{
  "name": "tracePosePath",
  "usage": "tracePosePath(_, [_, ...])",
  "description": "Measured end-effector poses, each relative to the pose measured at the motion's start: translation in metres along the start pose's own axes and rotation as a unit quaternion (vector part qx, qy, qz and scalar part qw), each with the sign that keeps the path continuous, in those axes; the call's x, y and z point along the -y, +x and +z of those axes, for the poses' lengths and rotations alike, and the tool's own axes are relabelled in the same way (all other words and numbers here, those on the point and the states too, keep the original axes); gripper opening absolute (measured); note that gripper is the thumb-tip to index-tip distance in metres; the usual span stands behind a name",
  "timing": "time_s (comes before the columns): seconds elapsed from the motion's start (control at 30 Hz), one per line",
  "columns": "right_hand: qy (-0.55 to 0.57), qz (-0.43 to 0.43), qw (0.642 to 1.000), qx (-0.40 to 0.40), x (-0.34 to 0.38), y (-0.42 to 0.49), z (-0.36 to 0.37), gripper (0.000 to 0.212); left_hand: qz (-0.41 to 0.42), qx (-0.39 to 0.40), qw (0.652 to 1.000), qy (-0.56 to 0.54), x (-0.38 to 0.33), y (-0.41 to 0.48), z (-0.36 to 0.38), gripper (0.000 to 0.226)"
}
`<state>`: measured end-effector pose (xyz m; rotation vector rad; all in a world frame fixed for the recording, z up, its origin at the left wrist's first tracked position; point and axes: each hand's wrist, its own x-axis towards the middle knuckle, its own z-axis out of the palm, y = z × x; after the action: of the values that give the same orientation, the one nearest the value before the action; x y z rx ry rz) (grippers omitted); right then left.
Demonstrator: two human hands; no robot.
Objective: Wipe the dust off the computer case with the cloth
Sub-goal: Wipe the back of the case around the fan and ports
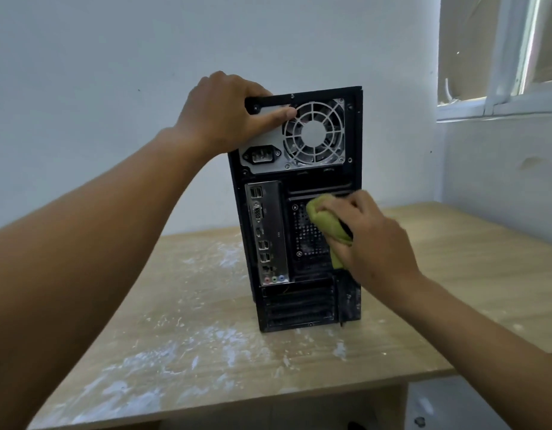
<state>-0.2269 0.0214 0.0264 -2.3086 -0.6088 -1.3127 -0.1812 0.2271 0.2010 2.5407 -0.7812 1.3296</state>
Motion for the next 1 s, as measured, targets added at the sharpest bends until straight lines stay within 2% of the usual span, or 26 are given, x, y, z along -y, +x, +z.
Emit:
tracePosePath(0.17, [-0.026,-0.023,0.997,0.064,-0.007,-0.053,0.022,0.022,0.018,0.054,0.994,0.089,-0.014,0.01,-0.004,0.073])
tracePosePath(0.27, [-0.029,-0.016,0.996,0.079,-0.009,-0.058,0.024,0.028,0.016,0.067,0.989,0.133,-0.02,0.012,0.002,0.081])
tracePosePath(0.4, [-0.011,-0.022,0.998,0.052,-0.005,-0.048,0.018,0.031,0.012,0.028,0.985,0.168,-0.019,0.009,0.013,0.095])
tracePosePath(0.53, [0.006,-0.007,1.0,0.012,0.001,-0.017,0.006,0.045,0.017,0.008,0.986,0.166,-0.018,0.009,0.015,0.098])
tracePosePath(0.7, [0.019,0.0,0.999,-0.031,0.022,0.038,-0.01,0.032,0.01,0.006,0.985,0.173,-0.02,0.008,0.014,0.101])
tracePosePath(0.8, [-0.007,0.015,1.0,-0.019,0.034,0.05,-0.011,0.029,0.009,0.002,0.985,0.172,-0.021,0.009,0.015,0.1])
tracePosePath(1.0, [-0.08,-0.025,0.996,-0.009,0.038,0.035,0.003,0.031,-0.003,0.008,0.988,0.157,-0.023,0.009,0.013,0.096])
